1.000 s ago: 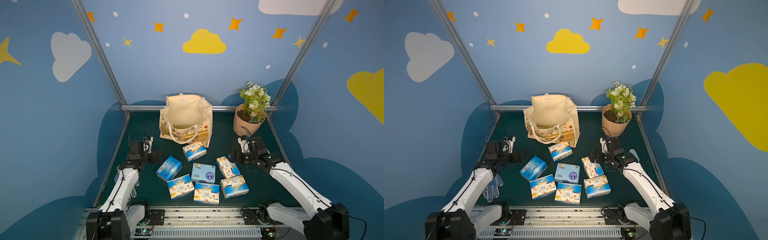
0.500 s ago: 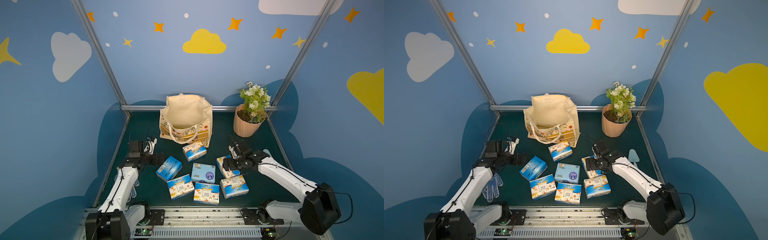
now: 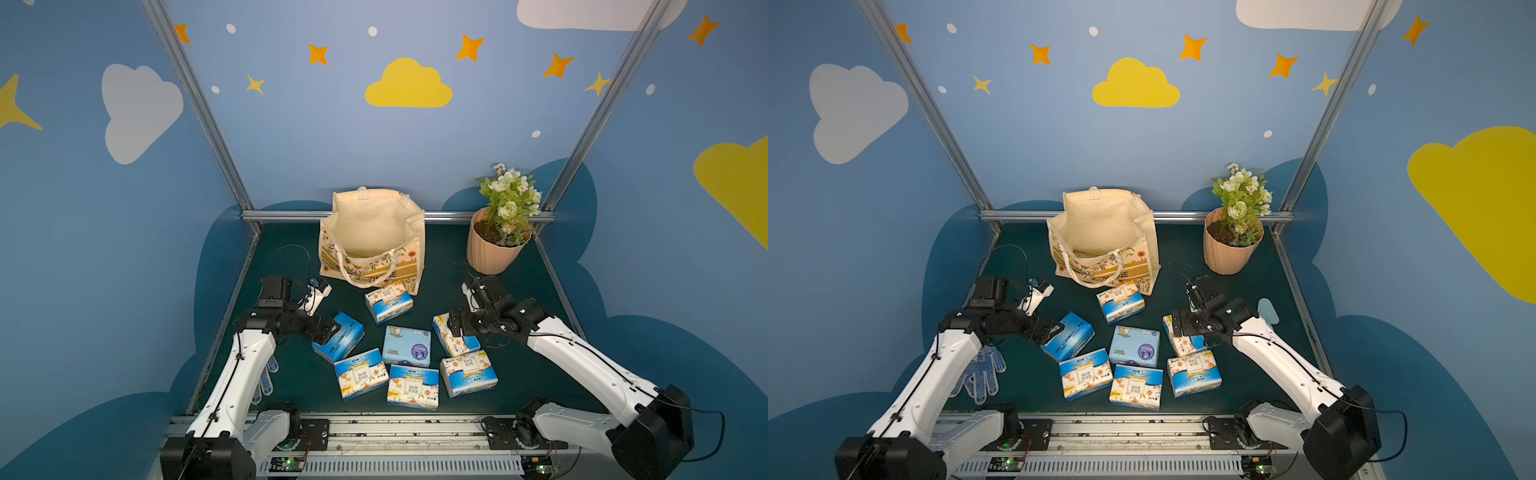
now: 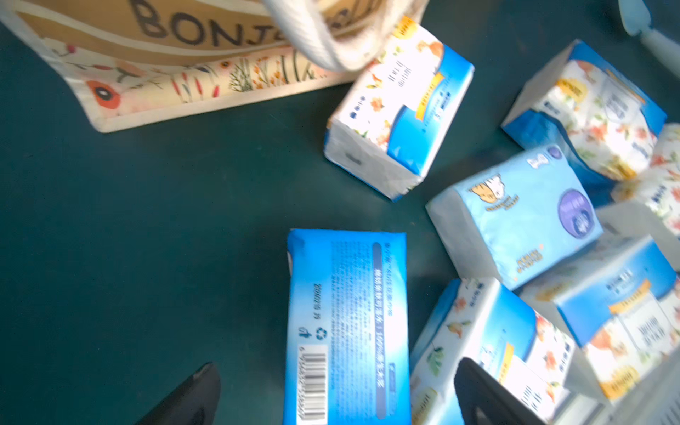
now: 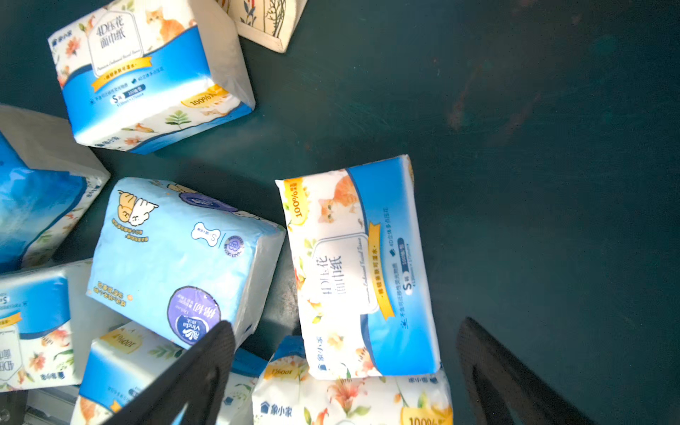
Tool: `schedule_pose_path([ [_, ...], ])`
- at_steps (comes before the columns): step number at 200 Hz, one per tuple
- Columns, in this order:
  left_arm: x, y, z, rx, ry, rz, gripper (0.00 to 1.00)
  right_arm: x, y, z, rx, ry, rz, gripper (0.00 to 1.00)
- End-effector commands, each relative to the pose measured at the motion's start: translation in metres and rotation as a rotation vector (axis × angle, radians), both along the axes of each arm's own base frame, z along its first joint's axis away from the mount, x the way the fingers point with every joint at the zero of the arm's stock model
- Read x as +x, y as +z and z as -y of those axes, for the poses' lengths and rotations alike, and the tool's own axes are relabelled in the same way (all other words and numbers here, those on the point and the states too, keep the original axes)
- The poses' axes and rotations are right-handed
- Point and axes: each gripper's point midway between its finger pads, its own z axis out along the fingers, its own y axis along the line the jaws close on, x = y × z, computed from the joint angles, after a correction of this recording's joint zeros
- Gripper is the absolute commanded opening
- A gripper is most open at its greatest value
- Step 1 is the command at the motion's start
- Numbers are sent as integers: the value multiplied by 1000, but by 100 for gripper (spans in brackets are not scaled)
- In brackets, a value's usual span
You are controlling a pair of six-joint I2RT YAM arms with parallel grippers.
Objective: Put tissues into the canvas bag
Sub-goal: Pick up the pack of facial tissues from the center of the board.
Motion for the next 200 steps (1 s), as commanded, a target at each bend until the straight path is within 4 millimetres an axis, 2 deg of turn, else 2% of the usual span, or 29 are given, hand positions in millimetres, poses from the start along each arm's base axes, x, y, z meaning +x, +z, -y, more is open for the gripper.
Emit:
schedule_pose_path([
  [1, -21, -5, 5, 50, -69, -104, 100, 1, 12, 8, -2, -52, 20, 95],
  [16, -22, -17, 12, 109, -90, -136, 100, 2, 11, 10, 4, -72, 23, 95],
  [51, -6, -42, 25, 220, -23, -176, 100, 1, 6, 11, 26, -95, 8, 95],
  [67, 1, -50, 23, 282, 1, -175, 100, 0, 7, 14, 31, -115, 12, 95],
  [121, 20, -56, 19, 391, 69, -130, 100, 3, 5, 17, 61, -135, 37, 95],
  [158, 9, -71, 30, 390, 11, -213, 100, 3, 0, 20, 53, -140, 23, 95],
  [185, 10, -72, 38, 379, -8, -214, 100, 2, -1, 24, 52, -145, 26, 95],
  [200, 14, -75, 36, 399, 2, -208, 100, 1, -2, 26, 54, -151, 26, 95],
])
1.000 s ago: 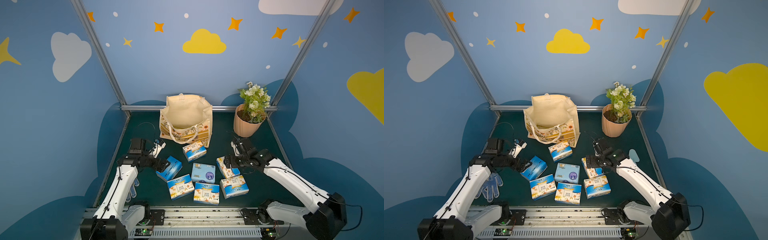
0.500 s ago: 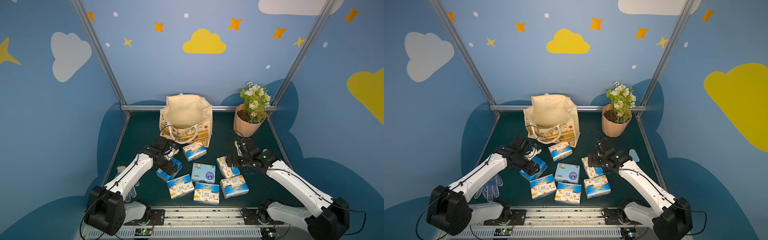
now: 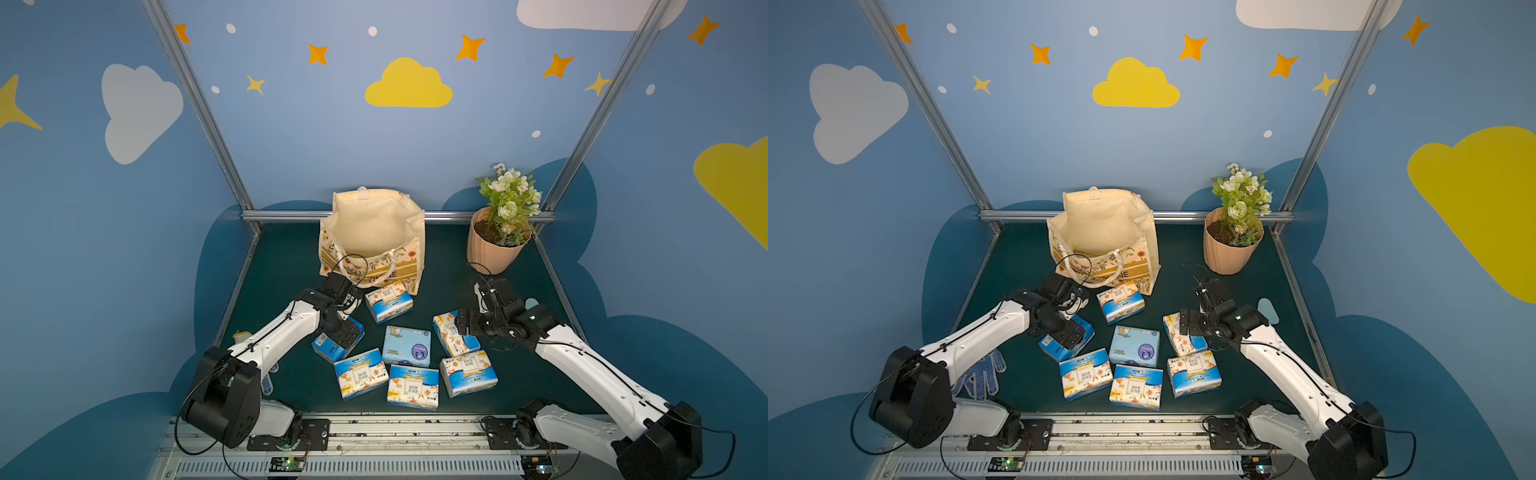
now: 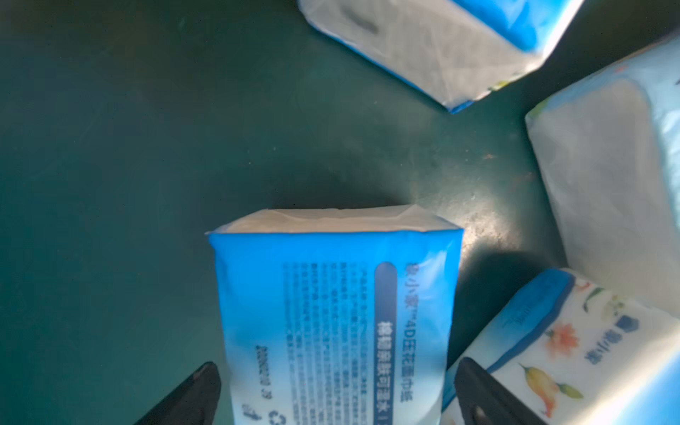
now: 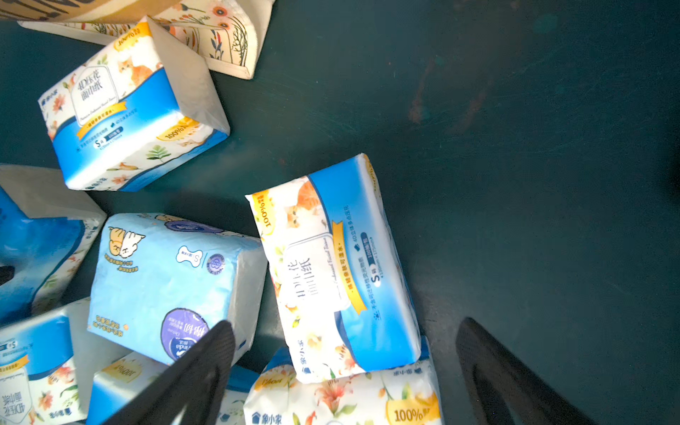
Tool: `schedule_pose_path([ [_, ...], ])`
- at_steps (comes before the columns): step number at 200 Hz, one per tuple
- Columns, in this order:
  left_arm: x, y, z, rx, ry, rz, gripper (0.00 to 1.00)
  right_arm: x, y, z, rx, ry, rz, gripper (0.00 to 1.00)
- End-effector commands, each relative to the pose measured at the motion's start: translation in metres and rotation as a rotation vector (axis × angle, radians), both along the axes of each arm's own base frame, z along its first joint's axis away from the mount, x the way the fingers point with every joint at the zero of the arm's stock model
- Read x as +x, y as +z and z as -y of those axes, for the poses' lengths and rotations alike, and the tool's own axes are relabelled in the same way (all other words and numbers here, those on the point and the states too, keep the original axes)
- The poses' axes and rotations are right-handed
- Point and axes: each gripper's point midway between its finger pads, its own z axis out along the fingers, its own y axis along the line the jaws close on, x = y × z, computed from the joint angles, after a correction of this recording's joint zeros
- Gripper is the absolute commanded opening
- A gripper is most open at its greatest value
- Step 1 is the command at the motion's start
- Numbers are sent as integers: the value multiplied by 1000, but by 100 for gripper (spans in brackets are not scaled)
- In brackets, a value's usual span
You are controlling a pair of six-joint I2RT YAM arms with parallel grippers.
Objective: Put tissues into the canvas bag
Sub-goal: Pick up the pack of facial tissues from the center of the board.
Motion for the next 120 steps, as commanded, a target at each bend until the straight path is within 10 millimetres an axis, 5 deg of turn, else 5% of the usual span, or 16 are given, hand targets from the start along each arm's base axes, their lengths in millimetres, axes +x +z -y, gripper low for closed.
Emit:
schedule_pose_path([
  [1, 7, 4, 2, 10, 10, 16, 100, -2, -1, 5, 7, -14, 7, 95],
  [120, 6, -36, -9, 112, -2, -64, 100, -2, -3, 13, 35, -40, 20, 95],
])
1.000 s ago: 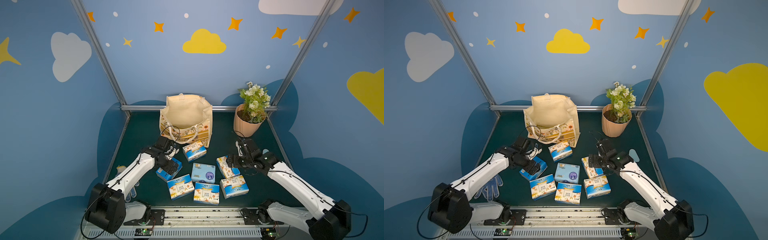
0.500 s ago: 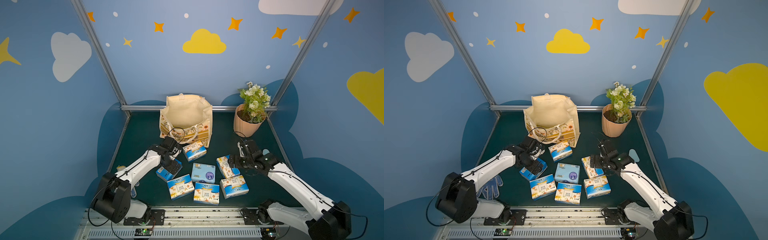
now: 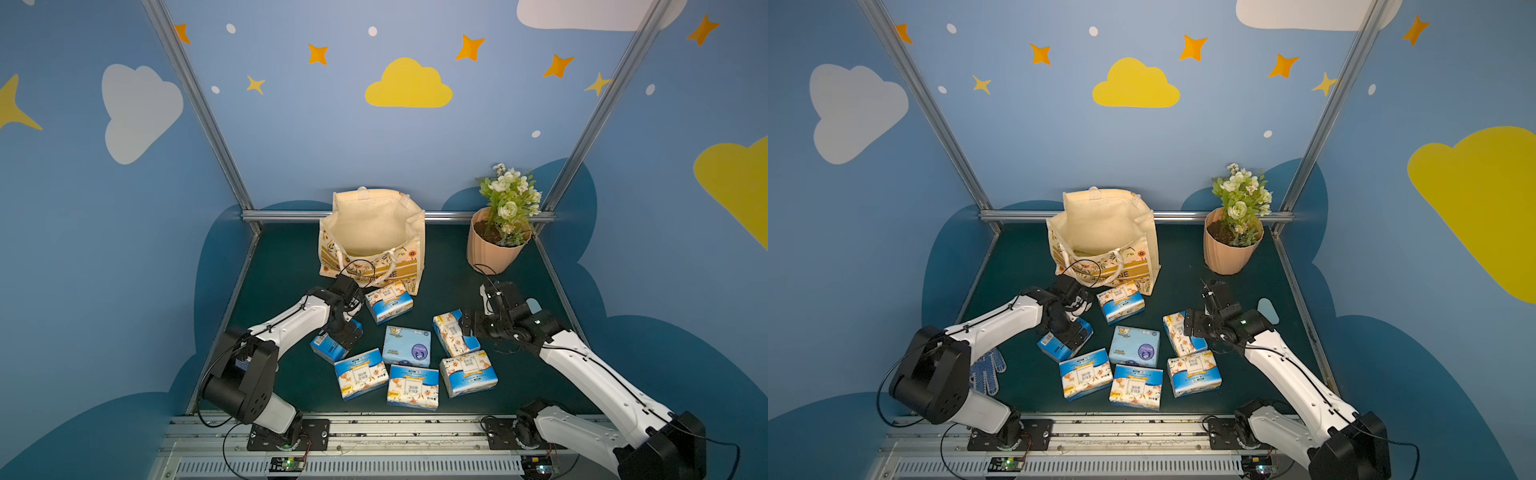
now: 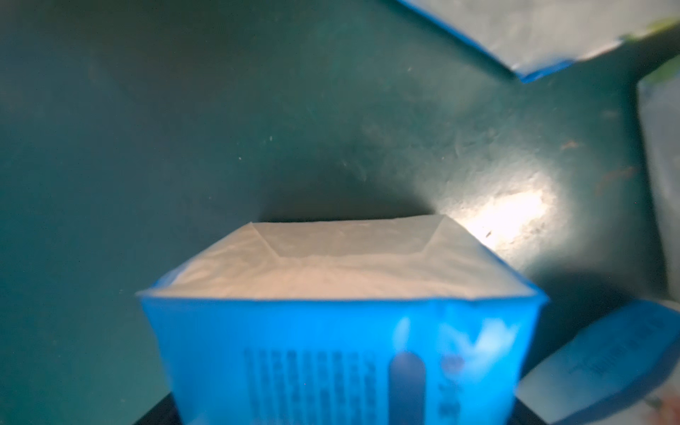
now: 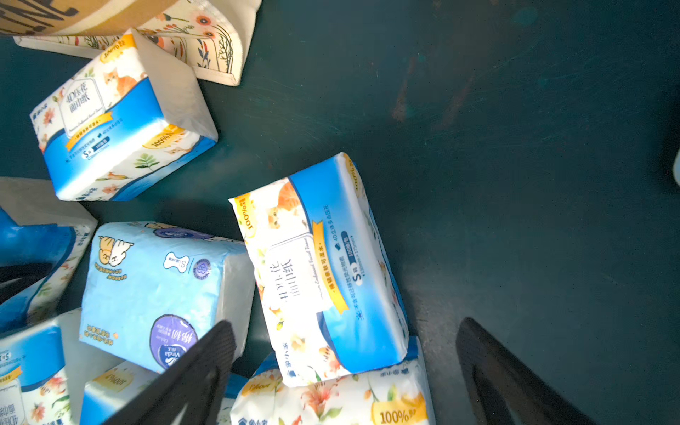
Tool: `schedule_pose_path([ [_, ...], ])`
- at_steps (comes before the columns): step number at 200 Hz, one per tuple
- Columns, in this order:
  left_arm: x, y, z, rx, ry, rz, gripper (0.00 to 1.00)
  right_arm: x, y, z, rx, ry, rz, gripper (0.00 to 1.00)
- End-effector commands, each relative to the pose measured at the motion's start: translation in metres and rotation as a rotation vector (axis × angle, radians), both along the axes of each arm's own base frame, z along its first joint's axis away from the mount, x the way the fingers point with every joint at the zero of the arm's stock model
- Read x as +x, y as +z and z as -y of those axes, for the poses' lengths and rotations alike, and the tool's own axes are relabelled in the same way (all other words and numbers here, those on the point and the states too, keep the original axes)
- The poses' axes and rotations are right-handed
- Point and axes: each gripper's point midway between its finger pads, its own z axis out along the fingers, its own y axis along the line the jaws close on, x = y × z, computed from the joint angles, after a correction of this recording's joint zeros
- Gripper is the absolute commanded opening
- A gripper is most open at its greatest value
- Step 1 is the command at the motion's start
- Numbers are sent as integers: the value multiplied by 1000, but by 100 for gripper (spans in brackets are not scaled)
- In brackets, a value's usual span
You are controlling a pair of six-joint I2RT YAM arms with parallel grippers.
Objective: Put tissues into the canvas bag
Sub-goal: Pick up the pack of facial tissues from the center of the board.
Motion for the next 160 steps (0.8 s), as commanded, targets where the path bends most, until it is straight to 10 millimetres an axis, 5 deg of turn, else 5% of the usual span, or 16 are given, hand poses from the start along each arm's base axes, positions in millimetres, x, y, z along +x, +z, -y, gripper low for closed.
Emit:
schedule_pose_path([
  [1, -3, -5, -2, 12, -1, -15, 100, -1, 1, 1, 14, -6, 9, 95],
  [91, 0, 24, -11, 6, 37, 106, 77, 2, 0, 3, 25, -12, 16, 95],
  [160, -21, 73, -11, -51, 7, 133, 76, 0, -1, 3, 25, -6, 7, 95],
])
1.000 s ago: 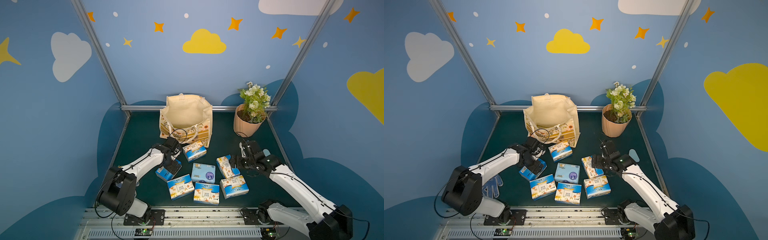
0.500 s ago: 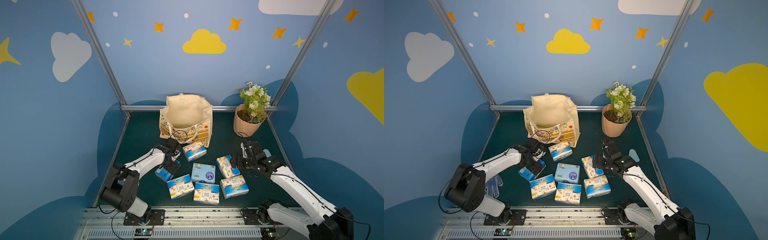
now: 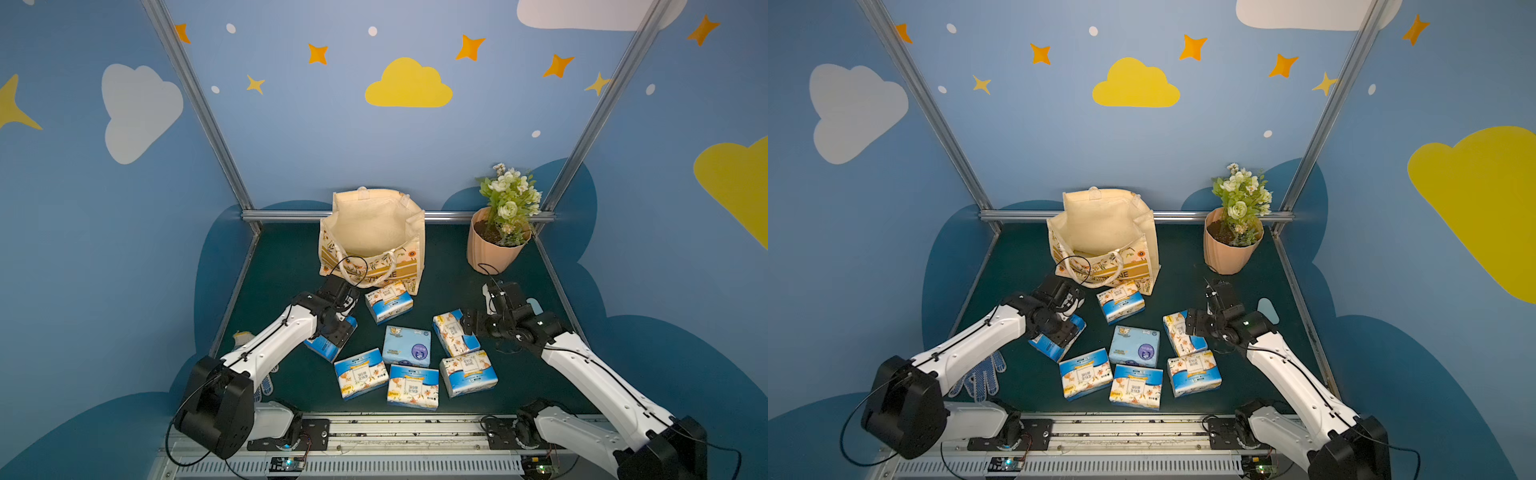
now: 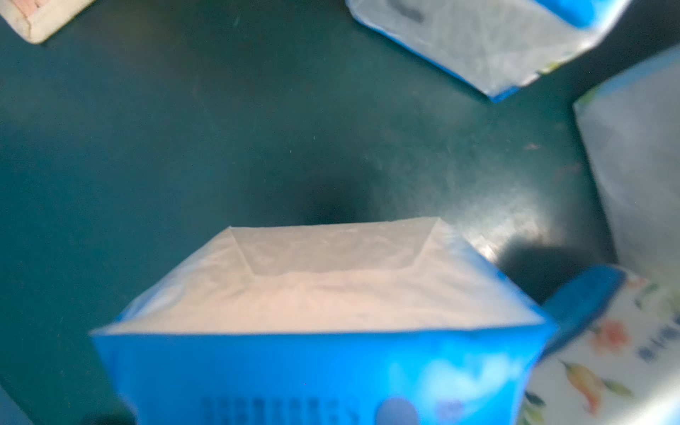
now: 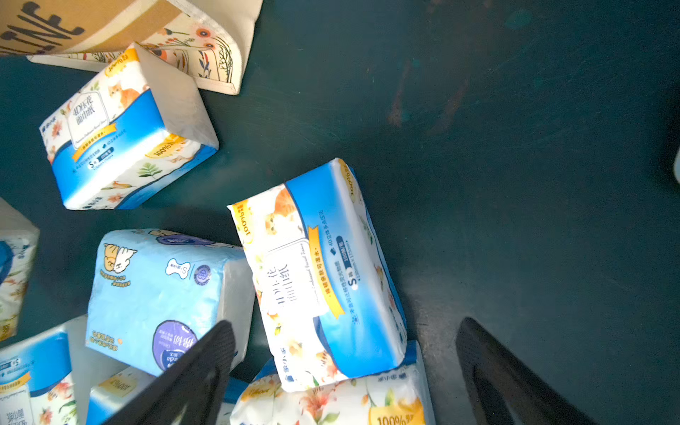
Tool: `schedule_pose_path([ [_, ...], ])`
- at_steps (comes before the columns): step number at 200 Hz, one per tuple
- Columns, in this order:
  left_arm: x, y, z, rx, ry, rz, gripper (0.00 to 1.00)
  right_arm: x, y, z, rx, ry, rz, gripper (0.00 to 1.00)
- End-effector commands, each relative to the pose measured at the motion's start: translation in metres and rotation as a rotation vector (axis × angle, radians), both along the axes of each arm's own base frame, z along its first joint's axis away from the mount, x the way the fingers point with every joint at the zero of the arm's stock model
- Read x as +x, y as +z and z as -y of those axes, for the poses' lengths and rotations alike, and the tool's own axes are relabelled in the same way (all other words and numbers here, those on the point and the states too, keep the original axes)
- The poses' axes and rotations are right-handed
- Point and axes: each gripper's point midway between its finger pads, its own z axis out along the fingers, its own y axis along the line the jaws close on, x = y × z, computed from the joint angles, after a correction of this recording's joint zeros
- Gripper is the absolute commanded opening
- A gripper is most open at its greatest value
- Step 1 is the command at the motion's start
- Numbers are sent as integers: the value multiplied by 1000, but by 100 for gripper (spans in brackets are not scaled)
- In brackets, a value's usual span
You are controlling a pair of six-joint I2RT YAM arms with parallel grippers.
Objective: Put tissues into the canvas bag
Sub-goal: Pick up the pack of facial tissues from the center of the board, then place the pack of facial tissues in the canvas bag.
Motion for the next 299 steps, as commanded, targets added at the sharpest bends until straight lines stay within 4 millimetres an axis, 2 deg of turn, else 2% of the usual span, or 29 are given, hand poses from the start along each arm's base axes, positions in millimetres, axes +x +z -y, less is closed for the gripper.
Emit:
schedule_pose_path([
  [1, -10, 26, 0, -20, -19, 10, 76, -2, -1, 1, 3, 3, -3, 95],
  [62, -20, 77, 2, -95, -54, 115, 77, 1, 1, 1, -10, 14, -1, 95],
  [82, -21, 88, 2, -108, -49, 130, 77, 1, 1, 0, -18, 19, -20, 95],
  [145, -23, 133, 18, -191, -83, 194, 77, -1, 0, 2, -23, 9, -37, 95],
  [213, -14, 194, 36, -247, -138, 317, 78, -4, 0, 4, -20, -10, -47, 95],
  [242, 3, 223, 48, -264, -165, 388, 79, -4, 1, 4, -18, -14, -47, 95],
  [271, 43, 259, 66, -279, -178, 494, 79, -5, 0, 2, -7, -11, -56, 95],
  [299, 90, 305, 89, -316, -168, 617, 79, -6, 0, 2, -1, -22, -57, 95],
])
